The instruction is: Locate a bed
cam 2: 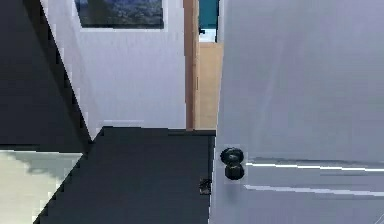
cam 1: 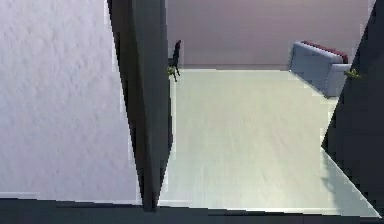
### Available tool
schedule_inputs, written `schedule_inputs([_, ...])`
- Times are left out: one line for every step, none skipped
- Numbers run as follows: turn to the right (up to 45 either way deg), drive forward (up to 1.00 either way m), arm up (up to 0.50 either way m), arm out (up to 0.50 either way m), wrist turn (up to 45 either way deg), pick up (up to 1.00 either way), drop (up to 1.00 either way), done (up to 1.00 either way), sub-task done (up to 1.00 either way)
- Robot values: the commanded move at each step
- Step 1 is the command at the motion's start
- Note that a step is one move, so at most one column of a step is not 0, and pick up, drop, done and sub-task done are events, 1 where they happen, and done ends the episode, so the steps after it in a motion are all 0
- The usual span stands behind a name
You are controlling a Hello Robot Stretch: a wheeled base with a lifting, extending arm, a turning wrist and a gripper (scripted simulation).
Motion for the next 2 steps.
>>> schedule_inputs([-45.0,0.0,0.0,0.0,0.0,0.0,0.0,0.0,0.0])
schedule_inputs([-39.0,0.0,0.0,0.0,0.0,0.0,0.0,0.0,0.0])
